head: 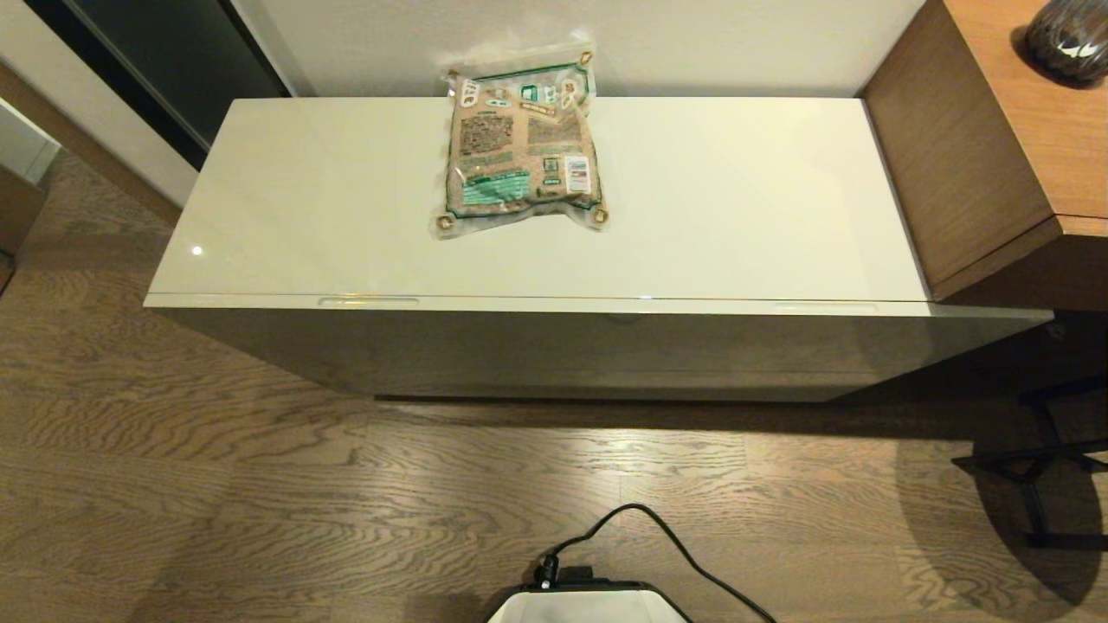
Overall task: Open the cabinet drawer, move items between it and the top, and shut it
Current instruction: Open the drawer
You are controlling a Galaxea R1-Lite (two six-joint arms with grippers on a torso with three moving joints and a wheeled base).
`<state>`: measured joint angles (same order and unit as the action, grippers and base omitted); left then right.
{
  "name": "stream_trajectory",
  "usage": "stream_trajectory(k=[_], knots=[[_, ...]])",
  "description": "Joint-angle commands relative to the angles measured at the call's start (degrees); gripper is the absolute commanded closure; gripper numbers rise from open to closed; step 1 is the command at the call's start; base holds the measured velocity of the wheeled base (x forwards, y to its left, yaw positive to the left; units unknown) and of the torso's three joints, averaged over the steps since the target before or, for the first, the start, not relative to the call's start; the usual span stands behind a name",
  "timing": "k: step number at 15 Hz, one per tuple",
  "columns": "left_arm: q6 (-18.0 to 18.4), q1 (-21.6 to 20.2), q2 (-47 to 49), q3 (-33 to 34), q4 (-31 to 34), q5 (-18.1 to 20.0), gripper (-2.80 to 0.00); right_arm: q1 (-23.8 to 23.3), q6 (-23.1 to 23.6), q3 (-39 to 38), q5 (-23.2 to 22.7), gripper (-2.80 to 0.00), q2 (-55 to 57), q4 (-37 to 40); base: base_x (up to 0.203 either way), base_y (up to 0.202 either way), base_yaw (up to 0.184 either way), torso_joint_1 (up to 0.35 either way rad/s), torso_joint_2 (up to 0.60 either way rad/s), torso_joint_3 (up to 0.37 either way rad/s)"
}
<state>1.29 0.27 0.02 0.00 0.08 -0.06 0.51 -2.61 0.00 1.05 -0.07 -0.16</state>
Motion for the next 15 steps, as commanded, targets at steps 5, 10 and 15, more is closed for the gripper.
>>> stream_trajectory(k=[5, 10, 15], knots=[[0.0, 0.0, 0.0, 0.1, 0.0, 0.0, 0.0, 0.0, 0.0, -0.1, 0.0, 0.0, -1.0, 0.0, 0.0, 0.0, 0.0, 0.0, 0.0, 0.0], [0.0, 0.0, -0.1, 0.1, 0.0, 0.0, 0.0, 0.0, 0.0, -0.1, 0.0, 0.0, -1.0, 0.0, 0.0, 0.0, 0.0, 0.0, 0.0, 0.0], [4.1, 0.0, 0.0, 0.0, 0.1, 0.7, 0.0, 0.0, 0.0, -0.1, 0.0, 0.0, -1.0, 0.0, 0.0, 0.0, 0.0, 0.0, 0.0, 0.0]])
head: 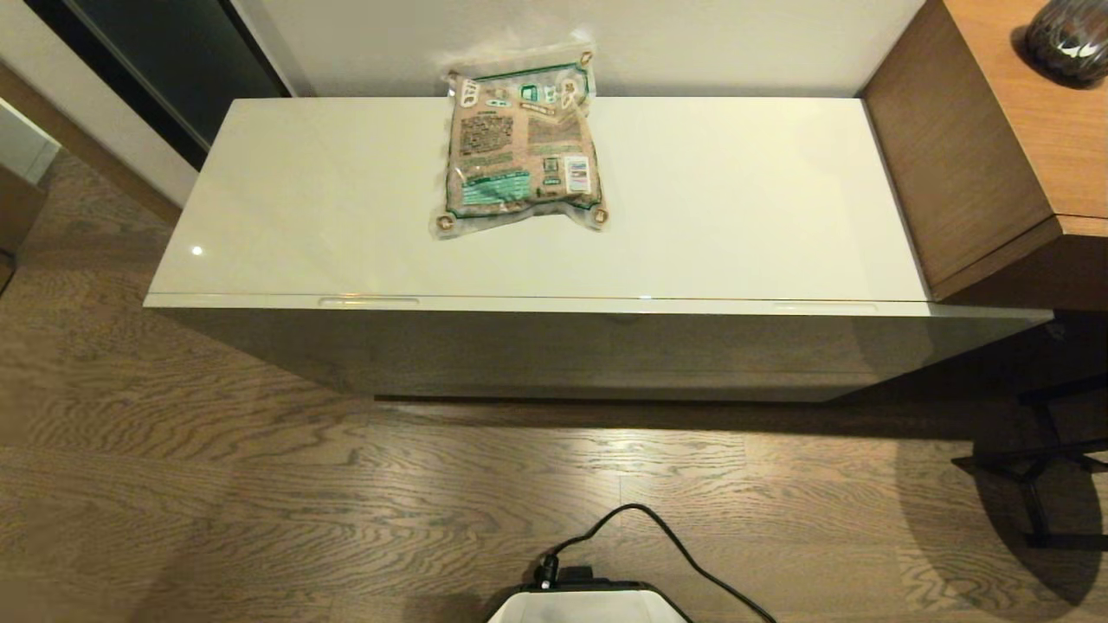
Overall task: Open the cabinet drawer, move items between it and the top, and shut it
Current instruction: Open the drawer
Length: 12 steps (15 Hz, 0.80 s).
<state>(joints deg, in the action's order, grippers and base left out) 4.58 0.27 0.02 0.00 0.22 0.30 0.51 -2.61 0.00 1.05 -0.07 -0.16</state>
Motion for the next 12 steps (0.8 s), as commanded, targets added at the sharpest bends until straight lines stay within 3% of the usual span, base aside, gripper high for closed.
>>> stream_trajectory(k=[1, 4, 6, 9, 12], knots=[[0.8, 0.0, 0.0, 0.1, 0.0, 0.4, 0.0, 0.0, 0.0, -0.1, 0.0, 0.0, -1.0, 0.0, 0.0, 0.0, 0.0, 0.0, 0.0, 0.0], [0.5, 0.0, 0.5, -3.4, 1.8, 0.8, 0.0, 0.0, 0.0, -0.1, 0.0, 0.0, -1.0, 0.0, 0.0, 0.0, 0.0, 0.0, 0.0, 0.0], [-1.2, 0.0, 6.6, -14.7, 6.8, 1.1, 0.0, 0.0, 0.0, -0.1, 0.0, 0.0, -1.0, 0.0, 0.0, 0.0, 0.0, 0.0, 0.0, 0.0], [-4.0, 0.2, 25.6, -34.3, 18.7, 2.7, 0.0, 0.0, 0.0, -0.1, 0.0, 0.0, -1.0, 0.0, 0.0, 0.0, 0.0, 0.0, 0.0, 0.0], [-6.5, 0.3, 44.0, -40.5, 23.8, 9.4, 0.0, 0.0, 0.0, -0.1, 0.0, 0.0, -1.0, 0.0, 0.0, 0.0, 0.0, 0.0, 0.0, 0.0]])
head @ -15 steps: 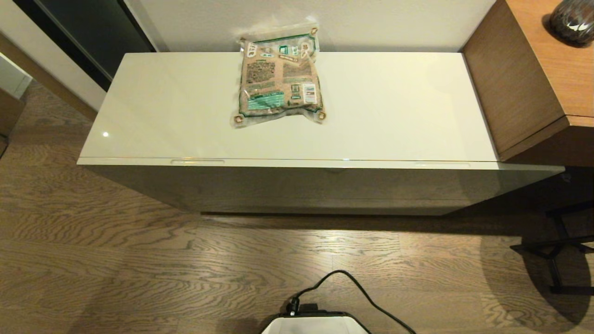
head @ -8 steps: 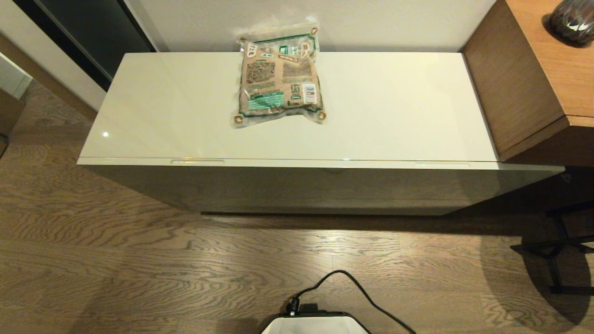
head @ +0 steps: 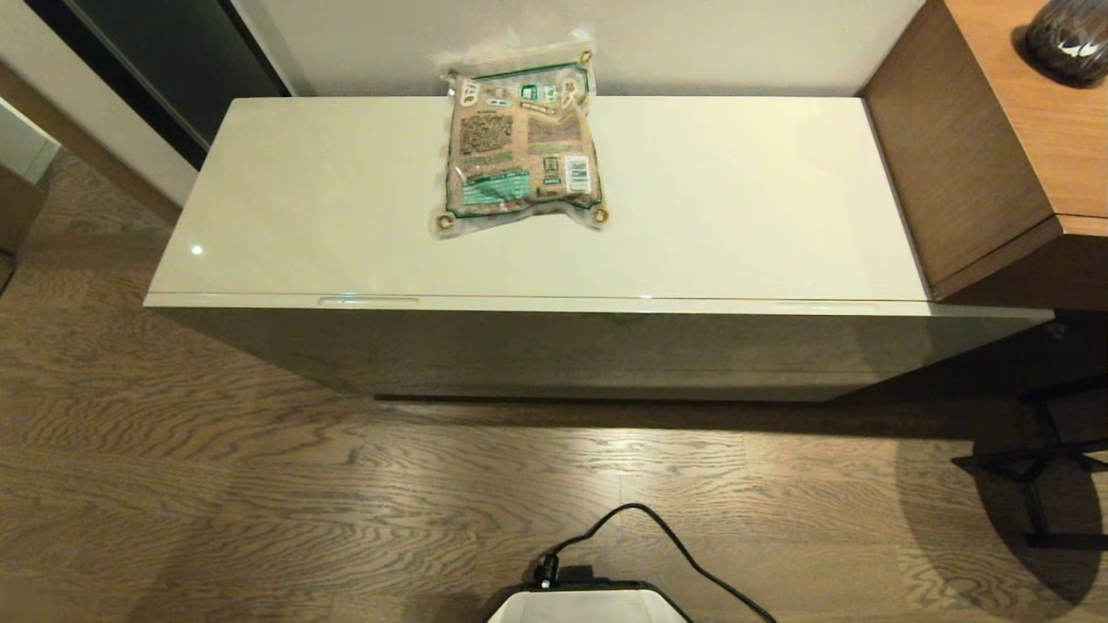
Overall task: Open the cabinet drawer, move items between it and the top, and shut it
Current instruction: Open the drawer
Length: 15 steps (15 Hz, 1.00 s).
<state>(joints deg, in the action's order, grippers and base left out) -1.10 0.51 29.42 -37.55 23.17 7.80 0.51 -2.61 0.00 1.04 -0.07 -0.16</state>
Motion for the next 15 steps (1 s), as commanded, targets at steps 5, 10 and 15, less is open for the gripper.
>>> stream_trajectory(k=[5, 10, 15], knots=[[-13.4, 2.1, 38.9, -0.3, -30.9, 8.1, 0.0, 0.0, 0.0, -0.1, 0.0, 0.0, -1.0, 0.0, 0.0, 0.0, 0.0, 0.0, 0.0, 0.0], [-16.6, 5.6, 48.1, -7.7, -39.7, 8.4, 0.0, 0.0, 0.0, -0.1, 0.0, 0.0, -1.0, 0.0, 0.0, 0.0, 0.0, 0.0, 0.0, 0.0], [-6.4, 8.2, 55.1, -9.6, -41.6, -1.0, 0.0, 0.0, 0.0, -0.1, 0.0, 0.0, -1.0, 0.0, 0.0, 0.0, 0.0, 0.0, 0.0, 0.0]])
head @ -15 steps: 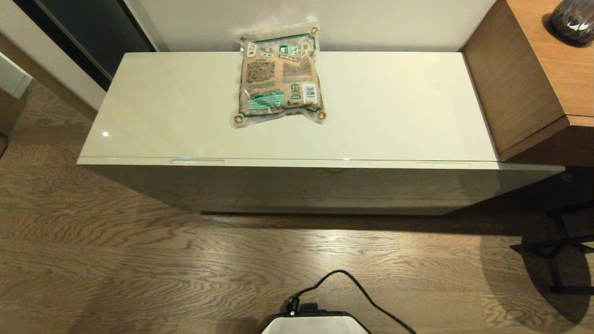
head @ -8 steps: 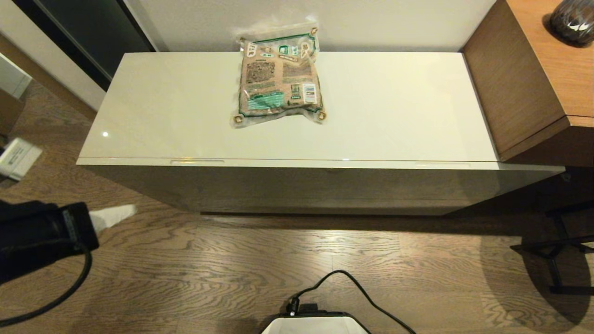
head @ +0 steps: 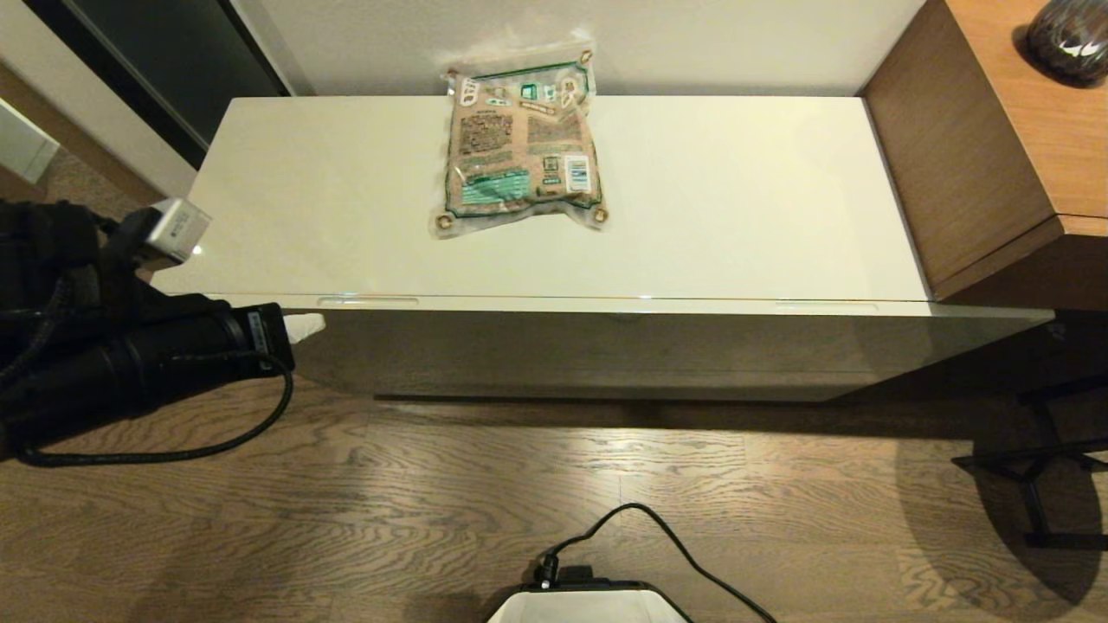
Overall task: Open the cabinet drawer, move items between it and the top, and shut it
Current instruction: Open the drawer
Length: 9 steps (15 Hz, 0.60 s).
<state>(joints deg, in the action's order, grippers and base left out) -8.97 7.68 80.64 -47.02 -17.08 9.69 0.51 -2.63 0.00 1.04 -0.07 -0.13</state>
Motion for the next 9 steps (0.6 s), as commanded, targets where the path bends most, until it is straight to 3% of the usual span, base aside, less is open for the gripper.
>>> stream_trajectory(k=[1, 5, 9], knots=[[2.0, 2.2, 5.3, 0.3, -4.8, -4.4, 0.0, 0.0, 0.0, -0.1, 0.0, 0.0, -1.0, 0.0, 0.0, 0.0, 0.0, 0.0, 0.0, 0.0], [2.5, 5.6, 9.9, -0.3, -10.7, -11.5, 0.0, 0.0, 0.0, -0.1, 0.0, 0.0, -1.0, 0.0, 0.0, 0.0, 0.0, 0.0, 0.0, 0.0], [2.2, 6.0, 13.2, -2.2, -10.8, -12.6, 0.0, 0.0, 0.0, -0.1, 0.0, 0.0, -1.0, 0.0, 0.0, 0.0, 0.0, 0.0, 0.0, 0.0]])
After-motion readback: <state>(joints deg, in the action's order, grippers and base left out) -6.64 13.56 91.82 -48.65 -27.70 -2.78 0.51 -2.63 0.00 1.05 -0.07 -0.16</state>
